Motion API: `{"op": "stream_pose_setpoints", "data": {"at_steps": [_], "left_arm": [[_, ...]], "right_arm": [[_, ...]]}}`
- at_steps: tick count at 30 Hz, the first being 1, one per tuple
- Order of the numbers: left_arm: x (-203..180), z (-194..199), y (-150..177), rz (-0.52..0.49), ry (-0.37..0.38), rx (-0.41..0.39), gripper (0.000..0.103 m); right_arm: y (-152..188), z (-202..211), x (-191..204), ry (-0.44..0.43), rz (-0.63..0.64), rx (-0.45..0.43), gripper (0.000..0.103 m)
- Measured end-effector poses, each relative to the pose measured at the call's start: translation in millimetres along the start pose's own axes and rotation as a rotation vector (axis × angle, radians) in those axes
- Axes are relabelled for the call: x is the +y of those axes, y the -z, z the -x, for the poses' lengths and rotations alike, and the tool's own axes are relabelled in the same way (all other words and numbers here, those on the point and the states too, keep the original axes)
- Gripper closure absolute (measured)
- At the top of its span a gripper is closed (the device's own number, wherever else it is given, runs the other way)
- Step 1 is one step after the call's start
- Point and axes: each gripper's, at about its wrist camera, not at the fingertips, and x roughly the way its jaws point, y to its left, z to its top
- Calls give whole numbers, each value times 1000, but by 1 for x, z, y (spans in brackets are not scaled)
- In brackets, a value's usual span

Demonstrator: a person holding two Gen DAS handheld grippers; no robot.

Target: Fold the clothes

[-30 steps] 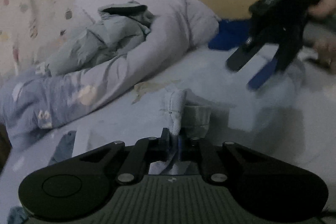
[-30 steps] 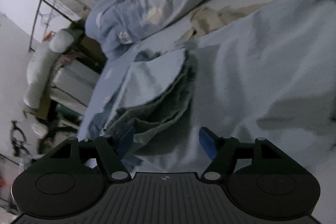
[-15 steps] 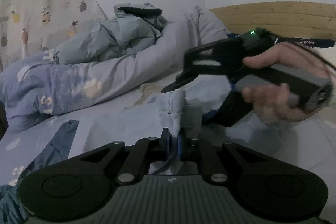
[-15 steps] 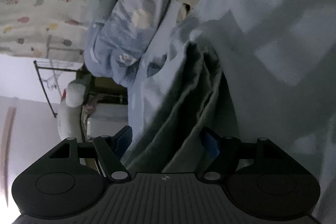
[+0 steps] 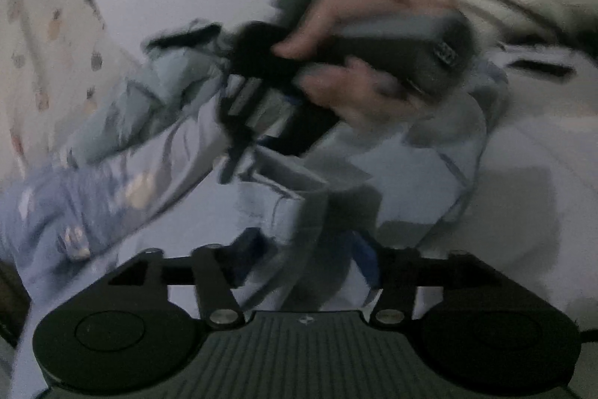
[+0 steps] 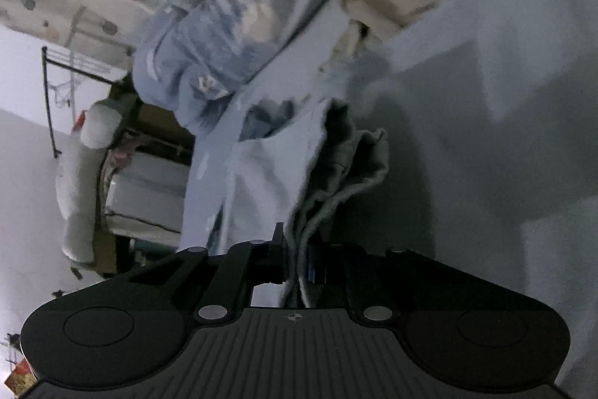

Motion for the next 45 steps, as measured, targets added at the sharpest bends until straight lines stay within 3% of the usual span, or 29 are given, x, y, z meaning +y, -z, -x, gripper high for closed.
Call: {"op": "stream_pose_setpoints", "data": {"at_steps": [4, 8, 9, 11, 14, 17, 24, 28, 33, 37, 40, 45], "left_arm": [[-19, -3, -3, -100, -39, -2, 35], [-20, -17, -6, -148, -139, 18, 36], [-18, -22, -6, -147, -140, 35, 59], [-13, -24, -10, -91, -122, 59, 79], [-4, -25, -22, 14, -106, 78, 84], [-4, -22, -45, 77, -95, 39, 86], [-30, -25, -118, 162, -9, -78, 86], [-72, -44, -164, 173, 67, -132, 87], [-122, -70, -197, 207, 143, -150, 88], [-150, -73, -213, 216, 149, -181, 89], [-176, -91, -214, 187, 156, -130, 88], [-219, -130, -194, 131, 189, 6, 85]], "right_arm": [[-11, 1, 32, -5, 51, 10, 92], [-13, 6, 42, 7, 74, 34, 92], [-13, 7, 43, 14, 86, 39, 92], [-11, 12, 42, 30, 114, 55, 91], [-15, 19, 39, 46, 161, 54, 92], [-25, 38, 35, 35, 193, 40, 92], [-68, 133, 28, 30, 291, -49, 92], [-92, 196, -3, 87, 300, -105, 92], [-112, 258, -55, 147, 260, -159, 92], [-120, 298, -84, 138, 267, -200, 92], [-130, 296, -121, 154, 251, -176, 92], [-143, 266, -190, 262, 182, -89, 89]]}}
